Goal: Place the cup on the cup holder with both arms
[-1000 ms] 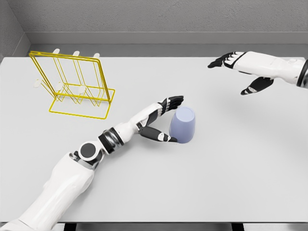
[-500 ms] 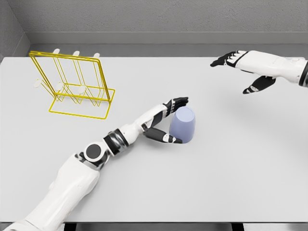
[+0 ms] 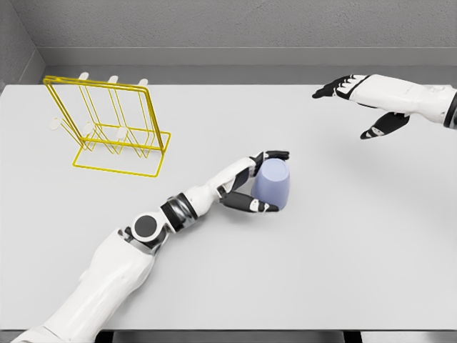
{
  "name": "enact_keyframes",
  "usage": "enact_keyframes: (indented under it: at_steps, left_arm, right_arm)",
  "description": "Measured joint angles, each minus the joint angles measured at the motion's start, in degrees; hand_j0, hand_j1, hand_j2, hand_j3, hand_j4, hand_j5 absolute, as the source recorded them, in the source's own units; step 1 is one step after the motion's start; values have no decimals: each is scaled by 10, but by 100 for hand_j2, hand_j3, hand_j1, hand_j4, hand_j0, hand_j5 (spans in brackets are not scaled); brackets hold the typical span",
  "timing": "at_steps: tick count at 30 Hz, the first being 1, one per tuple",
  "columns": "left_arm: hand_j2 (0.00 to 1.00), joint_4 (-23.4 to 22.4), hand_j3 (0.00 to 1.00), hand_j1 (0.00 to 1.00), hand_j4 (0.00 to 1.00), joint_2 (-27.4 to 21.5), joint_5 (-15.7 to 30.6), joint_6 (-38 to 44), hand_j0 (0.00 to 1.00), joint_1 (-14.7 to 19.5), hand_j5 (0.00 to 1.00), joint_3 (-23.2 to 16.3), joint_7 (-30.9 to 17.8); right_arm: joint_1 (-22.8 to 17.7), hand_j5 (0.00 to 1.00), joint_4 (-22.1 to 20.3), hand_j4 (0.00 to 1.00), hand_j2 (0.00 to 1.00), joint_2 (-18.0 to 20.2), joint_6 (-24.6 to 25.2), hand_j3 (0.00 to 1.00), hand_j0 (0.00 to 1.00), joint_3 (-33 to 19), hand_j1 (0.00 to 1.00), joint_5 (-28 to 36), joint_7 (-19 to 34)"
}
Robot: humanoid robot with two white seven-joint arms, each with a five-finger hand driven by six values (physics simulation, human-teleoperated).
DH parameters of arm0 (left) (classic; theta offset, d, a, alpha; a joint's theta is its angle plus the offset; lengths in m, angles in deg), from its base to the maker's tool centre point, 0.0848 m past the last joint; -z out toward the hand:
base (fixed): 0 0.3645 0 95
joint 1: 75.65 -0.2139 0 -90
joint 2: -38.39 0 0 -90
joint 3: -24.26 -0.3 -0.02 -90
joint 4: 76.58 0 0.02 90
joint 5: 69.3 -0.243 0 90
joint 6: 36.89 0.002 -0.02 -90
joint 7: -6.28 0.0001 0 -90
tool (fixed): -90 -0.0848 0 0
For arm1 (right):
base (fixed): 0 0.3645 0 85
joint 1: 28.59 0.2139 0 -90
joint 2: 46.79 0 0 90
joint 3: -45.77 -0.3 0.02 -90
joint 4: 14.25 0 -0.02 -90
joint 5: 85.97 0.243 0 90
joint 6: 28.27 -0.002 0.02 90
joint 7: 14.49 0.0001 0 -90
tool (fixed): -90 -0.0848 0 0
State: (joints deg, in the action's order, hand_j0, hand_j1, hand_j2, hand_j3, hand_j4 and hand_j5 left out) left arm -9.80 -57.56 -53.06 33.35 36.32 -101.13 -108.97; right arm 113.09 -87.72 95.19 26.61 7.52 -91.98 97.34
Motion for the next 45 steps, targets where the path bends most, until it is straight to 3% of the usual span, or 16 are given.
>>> enact_keyframes:
  at_steps: [4,10,18,25,30,36,45]
  left_arm:
    - [48,0,48,48,48,0,3,1,48,-1,48,1,0]
    - [42,0,42,42,42,-1,4,1,42,-1,42,1,-2]
    - [41,4,41,41,41,-3,3,1,41,-1,41,5,-12]
    - [41,54,41,41,41,-18,24,1,41,-13,41,21,-31]
    - [39,130,39,39,39,-57,59,5,39,-46,39,36,-36]
    - [39,197,39,39,39,-115,109,6,39,-56,39,49,-36]
    - [39,266,39,39,39,-236,224,8,39,-56,39,61,-33]
  right_arm:
    - [1,100,0,100,100,0,0,100,100,0,100,0,0]
    - [1,100,0,100,100,-1,0,100,100,-1,100,0,0]
    - [0,100,0,100,100,0,0,100,100,-1,100,0,0]
    - [0,100,0,100,100,0,0,100,100,-1,100,0,0]
    - [0,100,0,100,100,0,0,100,100,-1,100,0,0]
    - [0,100,0,100,100,-1,0,100,100,-1,100,0,0]
    - [0,100,0,100,100,0,0,100,100,-1,100,0,0]
